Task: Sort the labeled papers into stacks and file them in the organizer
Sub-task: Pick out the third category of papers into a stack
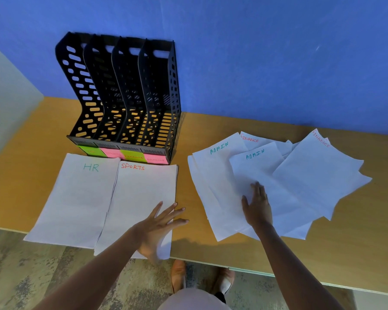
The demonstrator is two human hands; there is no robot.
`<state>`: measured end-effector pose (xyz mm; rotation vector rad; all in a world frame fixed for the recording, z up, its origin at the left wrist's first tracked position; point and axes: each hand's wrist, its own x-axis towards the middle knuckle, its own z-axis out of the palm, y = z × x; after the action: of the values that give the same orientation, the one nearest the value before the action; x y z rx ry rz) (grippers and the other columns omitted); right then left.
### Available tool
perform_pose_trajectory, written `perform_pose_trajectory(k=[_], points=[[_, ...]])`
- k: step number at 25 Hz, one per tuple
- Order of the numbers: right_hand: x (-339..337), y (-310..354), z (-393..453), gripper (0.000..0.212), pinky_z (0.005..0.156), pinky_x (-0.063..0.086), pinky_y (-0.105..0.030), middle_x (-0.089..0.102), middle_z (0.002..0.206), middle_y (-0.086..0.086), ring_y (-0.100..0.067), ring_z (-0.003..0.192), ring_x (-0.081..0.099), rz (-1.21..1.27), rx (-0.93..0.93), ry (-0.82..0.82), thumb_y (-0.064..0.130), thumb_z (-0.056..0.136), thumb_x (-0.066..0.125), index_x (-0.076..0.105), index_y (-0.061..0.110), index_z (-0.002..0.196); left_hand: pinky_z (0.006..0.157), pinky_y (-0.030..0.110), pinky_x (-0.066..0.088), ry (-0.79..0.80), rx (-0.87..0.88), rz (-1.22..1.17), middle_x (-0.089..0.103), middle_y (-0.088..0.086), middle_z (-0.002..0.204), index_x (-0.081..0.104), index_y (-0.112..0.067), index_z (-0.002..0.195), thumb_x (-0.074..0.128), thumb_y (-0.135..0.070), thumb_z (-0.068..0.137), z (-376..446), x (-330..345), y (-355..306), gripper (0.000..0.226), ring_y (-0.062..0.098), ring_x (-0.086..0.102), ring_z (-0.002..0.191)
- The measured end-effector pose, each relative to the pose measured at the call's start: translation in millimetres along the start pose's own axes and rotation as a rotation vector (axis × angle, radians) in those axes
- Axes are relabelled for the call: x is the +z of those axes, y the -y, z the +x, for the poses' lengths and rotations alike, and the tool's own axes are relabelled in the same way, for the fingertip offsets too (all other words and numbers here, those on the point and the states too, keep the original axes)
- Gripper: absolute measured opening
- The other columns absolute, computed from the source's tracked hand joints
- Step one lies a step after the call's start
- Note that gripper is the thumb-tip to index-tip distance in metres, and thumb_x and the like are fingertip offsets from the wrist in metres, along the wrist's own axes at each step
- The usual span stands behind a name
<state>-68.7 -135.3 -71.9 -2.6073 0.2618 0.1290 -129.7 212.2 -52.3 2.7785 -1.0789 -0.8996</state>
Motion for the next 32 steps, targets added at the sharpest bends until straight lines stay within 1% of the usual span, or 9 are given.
perform_pose_trajectory(k=[4,7,10,15,18,20,21,26,32], points=[[-2,-2,0,0.054,0.103,0.049,-0.047,0.046,0.147,-0.015,-0.036,0.129,0.051,-0.029,-0.009,-0.004,0.026,0.097,0.059,0.043,0.004,0.143,0.118,0.051,-0.021,-0.207,0.028,-0.191,-0.018,-0.013,0.165,-0.005,-0.038,0.157,0.064,-0.092,0.050,9,-4,-14,0.137,0.015,-0.021,0.152],[-5,-3,-1,0.047,0.099,0.053,-0.048,0.055,0.137,-0.019,-0.036,0.123,0.058,-0.099,-0.056,-0.018,0.025,0.097,0.058,0.049,0.001,0.136,0.123,0.051,0.004,-0.499,-0.051,-0.381,-0.002,-0.014,0.166,0.005,-0.036,0.157,0.063,-0.079,0.072,33,-26,-42,0.111,0.011,-0.007,0.154],[-5,-4,-2,0.039,0.094,0.055,-0.051,0.063,0.126,-0.028,-0.042,0.117,0.062,-0.206,-0.155,-0.044,0.015,0.097,0.059,0.056,-0.009,0.129,0.117,0.038,0.030,-0.705,-0.236,-0.601,0.029,-0.006,0.157,0.029,-0.024,0.154,0.071,-0.052,0.083,66,-54,-65,0.087,0.010,0.022,0.148],[-13,1,1,0.039,0.097,0.055,-0.048,0.063,0.127,-0.028,-0.041,0.116,0.063,-0.205,-0.128,-0.014,0.015,0.102,0.052,0.054,-0.009,0.133,0.100,0.041,0.047,-0.619,-0.811,-1.573,0.053,0.015,0.134,0.047,-0.004,0.138,0.071,-0.031,0.089,124,-91,-79,0.060,0.031,0.053,0.123],[-20,3,2,0.037,0.091,0.058,-0.041,0.066,0.121,-0.022,-0.034,0.105,0.069,-0.189,-0.113,-0.015,0.021,0.105,0.042,0.052,-0.001,0.134,0.084,0.044,0.053,-0.592,-0.999,-1.785,0.065,0.019,0.104,0.055,-0.001,0.109,0.069,-0.023,0.091,145,-96,-72,0.032,0.036,0.064,0.100],[-25,2,2,0.034,0.084,0.059,-0.037,0.067,0.112,-0.017,-0.031,0.097,0.071,-0.199,-0.113,-0.013,0.022,0.106,0.038,0.052,0.003,0.129,0.060,0.036,0.046,-0.585,-0.972,-1.863,0.055,0.011,0.062,0.047,-0.009,0.080,0.070,-0.016,0.091,153,-100,-75,0.026,0.027,0.054,0.062],[-28,2,3,0.032,0.082,0.059,-0.037,0.068,0.109,-0.014,-0.029,0.094,0.072,-0.212,-0.112,-0.003,0.023,0.106,0.036,0.052,0.005,0.126,0.057,0.035,0.044,-0.577,-0.954,-1.884,0.048,0.009,0.057,0.045,-0.012,0.072,0.070,-0.014,0.091,157,-101,-76,0.031,0.025,0.047,0.057],[-35,0,8,0.019,0.071,0.061,-0.041,0.071,0.085,-0.011,-0.031,0.077,0.073,-0.133,-0.091,0.013,0.025,0.106,0.036,0.046,0.010,0.109,0.069,0.041,0.060,-0.582,-0.945,-1.787,0.064,0.014,0.076,0.063,-0.010,0.074,0.075,-0.022,0.088,173,-104,-86,0.022,0.031,0.061,0.069],[-35,15,12,0.014,0.068,0.059,-0.031,0.074,0.090,-0.007,-0.027,0.076,0.074,0.120,-0.149,-0.032,0.026,0.104,0.045,0.048,0.013,0.106,0.081,0.047,0.055,-0.596,-0.956,-1.518,0.064,0.013,0.081,0.062,-0.009,0.073,0.067,-0.025,0.094,177,-97,-80,0.026,0.031,0.062,0.081]])
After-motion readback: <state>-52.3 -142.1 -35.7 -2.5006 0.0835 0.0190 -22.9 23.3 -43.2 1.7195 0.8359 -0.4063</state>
